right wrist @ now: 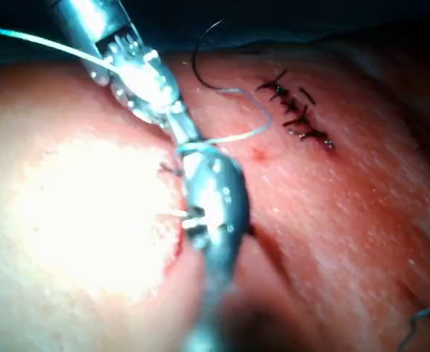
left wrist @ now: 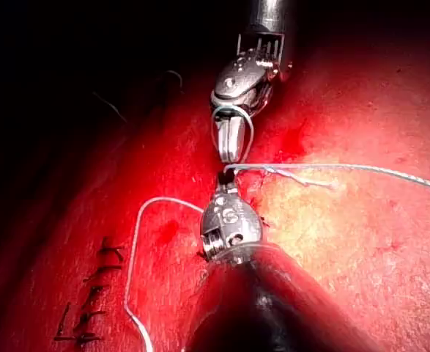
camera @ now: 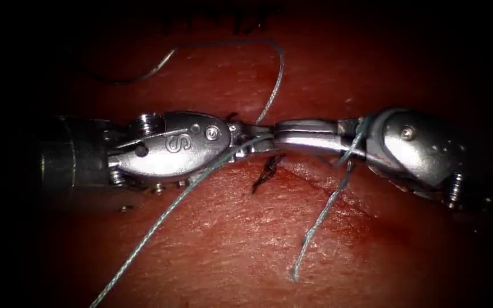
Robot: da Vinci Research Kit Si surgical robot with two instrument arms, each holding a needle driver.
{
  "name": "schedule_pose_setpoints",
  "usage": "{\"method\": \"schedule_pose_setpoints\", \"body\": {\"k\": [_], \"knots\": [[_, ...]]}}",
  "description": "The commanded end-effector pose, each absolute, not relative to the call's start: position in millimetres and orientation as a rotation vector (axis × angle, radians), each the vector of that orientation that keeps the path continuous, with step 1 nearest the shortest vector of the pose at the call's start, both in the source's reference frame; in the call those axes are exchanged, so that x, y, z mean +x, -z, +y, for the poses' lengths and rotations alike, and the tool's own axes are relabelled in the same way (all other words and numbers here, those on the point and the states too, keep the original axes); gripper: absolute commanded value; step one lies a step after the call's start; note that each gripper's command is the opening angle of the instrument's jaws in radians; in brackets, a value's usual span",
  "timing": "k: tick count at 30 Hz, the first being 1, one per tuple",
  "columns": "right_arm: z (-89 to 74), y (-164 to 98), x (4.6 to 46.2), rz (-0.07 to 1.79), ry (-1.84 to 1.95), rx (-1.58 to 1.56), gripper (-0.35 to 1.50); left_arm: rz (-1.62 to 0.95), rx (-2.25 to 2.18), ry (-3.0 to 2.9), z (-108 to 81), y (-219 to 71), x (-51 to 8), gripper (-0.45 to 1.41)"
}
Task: Wound Closure
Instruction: Left hand wraps thread once clockwise around right hand, then right hand grabs tail end of suture
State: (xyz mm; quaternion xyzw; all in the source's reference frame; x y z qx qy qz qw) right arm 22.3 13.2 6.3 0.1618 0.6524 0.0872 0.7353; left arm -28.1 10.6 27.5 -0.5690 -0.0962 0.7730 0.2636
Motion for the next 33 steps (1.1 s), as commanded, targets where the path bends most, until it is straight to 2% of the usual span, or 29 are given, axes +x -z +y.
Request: {"method": "schedule_pose_setpoints", "body": {"k": [1,14,15,19,21,24,25,27,33], "knots": [[12.9,-6.6,22.9,1.416,-0.142,0.393,-0.35,-0.262,-1.546,-2.092,10.7,-28.0,-28.8,-0.45],[10.2,-5.8,23.5,1.275,0.289,0.656,-0.32,-0.288,-1.567,-2.108,11.0,-27.7,-28.7,-0.45],[9.8,-5.8,23.7,1.261,0.32,0.667,-0.13,-0.29,-1.569,-2.109,10.9,-27.7,-28.7,-0.45],[8.4,-6.0,24.1,1.191,0.427,0.699,-0.06,-0.295,-1.57,-2.112,10.9,-27.6,-28.8,-0.45],[7.9,-6.2,24.2,1.174,0.468,0.709,0.34,-0.292,-1.574,-2.116,10.9,-27.7,-28.8,-0.45],[7.3,-6.4,24.4,1.149,0.515,0.718,0.49,-0.294,-1.573,-2.119,10.9,-27.7,-28.8,-0.45],[7.0,-6.5,24.4,1.127,0.539,0.723,0.49,-0.294,-1.573,-2.119,10.9,-27.7,-28.8,-0.45],[6.6,-6.6,24.5,1.081,0.575,0.728,0.74,-0.295,-1.574,-2.12,10.8,-27.7,-28.8,-0.45],[6.6,-6.9,24.4,1.022,0.619,0.735,0.79,-0.298,-1.574,-2.124,10.5,-27.7,-28.6,-0.45]]}}
